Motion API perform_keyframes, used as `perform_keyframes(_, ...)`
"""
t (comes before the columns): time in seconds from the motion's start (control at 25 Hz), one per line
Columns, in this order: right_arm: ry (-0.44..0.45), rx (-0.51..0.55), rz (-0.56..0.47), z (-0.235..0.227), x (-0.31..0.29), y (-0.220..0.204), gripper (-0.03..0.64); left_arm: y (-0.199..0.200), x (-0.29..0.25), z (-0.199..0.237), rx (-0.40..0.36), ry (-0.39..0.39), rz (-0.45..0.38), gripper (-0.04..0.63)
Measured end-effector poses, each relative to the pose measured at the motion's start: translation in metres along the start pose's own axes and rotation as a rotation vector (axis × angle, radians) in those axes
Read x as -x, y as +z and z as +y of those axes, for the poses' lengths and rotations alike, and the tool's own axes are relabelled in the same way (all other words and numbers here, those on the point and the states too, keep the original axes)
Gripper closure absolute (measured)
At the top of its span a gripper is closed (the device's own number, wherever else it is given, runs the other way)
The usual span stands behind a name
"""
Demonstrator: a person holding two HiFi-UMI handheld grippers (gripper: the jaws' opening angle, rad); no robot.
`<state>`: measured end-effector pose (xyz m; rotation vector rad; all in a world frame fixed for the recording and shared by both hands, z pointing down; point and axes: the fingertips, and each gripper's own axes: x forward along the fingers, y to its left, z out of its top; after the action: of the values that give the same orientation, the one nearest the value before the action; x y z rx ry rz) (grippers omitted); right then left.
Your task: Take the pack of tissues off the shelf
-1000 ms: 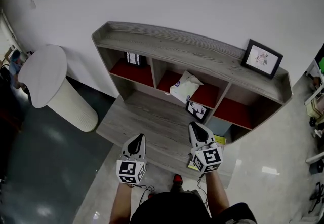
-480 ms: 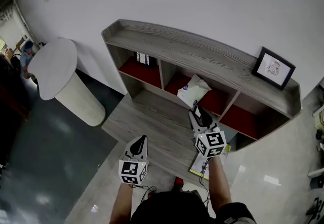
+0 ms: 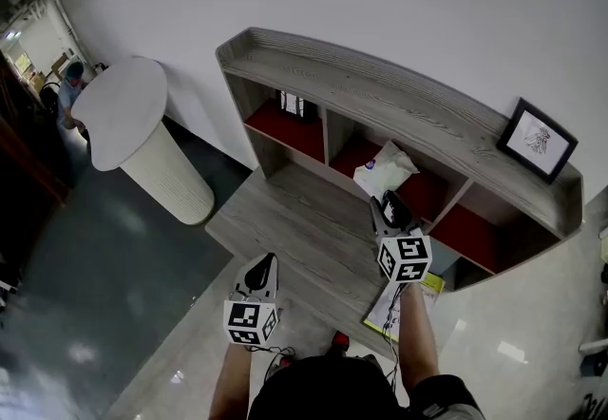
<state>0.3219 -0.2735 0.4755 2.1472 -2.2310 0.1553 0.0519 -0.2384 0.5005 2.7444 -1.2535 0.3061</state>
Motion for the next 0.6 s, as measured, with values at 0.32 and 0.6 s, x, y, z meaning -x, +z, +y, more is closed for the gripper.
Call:
perform_keyframes(0.32, -0.022, 0.011, 0.023, -0.0042, -0.0067, -0.0059, 0.500, -0.0041, 0.0028, 0.0025, 0.029, 0.029, -0.012, 0.588)
perform_keyframes(0.6, -0.053, 0.034, 0.034, -0.0068, -0.0079, -0.0049, 0.586, -0.0038, 0.0051, 0.0046, 0.035, 0.039, -0.016, 0.588)
